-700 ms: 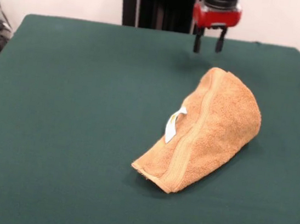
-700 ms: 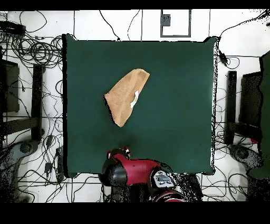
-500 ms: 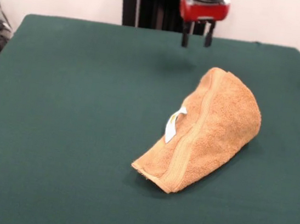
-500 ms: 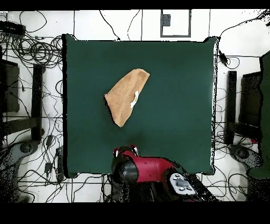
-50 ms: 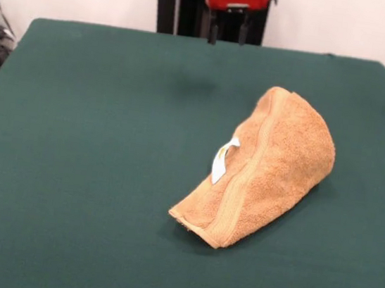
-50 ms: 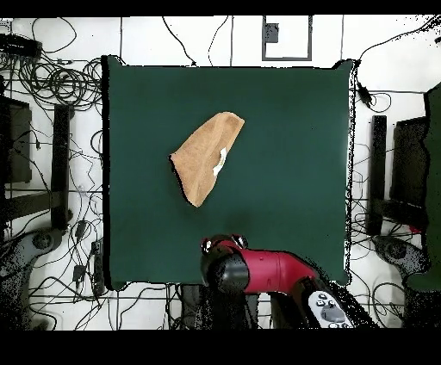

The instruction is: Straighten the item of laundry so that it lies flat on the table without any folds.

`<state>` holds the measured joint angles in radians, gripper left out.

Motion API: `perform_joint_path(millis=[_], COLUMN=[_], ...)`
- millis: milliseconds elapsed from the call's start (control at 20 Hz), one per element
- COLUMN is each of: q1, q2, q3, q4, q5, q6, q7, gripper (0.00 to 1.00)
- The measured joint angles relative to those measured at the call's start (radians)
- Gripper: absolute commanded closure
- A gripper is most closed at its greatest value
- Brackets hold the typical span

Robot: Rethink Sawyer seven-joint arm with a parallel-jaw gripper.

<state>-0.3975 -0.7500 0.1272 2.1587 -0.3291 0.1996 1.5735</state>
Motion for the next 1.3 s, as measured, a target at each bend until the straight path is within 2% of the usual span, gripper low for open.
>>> perform_joint_path(millis=[300, 1000, 1300], q1=[-0.071, -0.214, -0.24], q2=[-0.014, 0.045, 0.062], q3=[0.083, 0.255, 0.291], q4=[-0.032, -0.168, -0.216], q5=[-0.032, -0.107, -0.135], q6=[0.025, 0.104, 0.132], q7=[0.0, 0.0, 0.0], gripper=[0.0, 0.0, 0.0])
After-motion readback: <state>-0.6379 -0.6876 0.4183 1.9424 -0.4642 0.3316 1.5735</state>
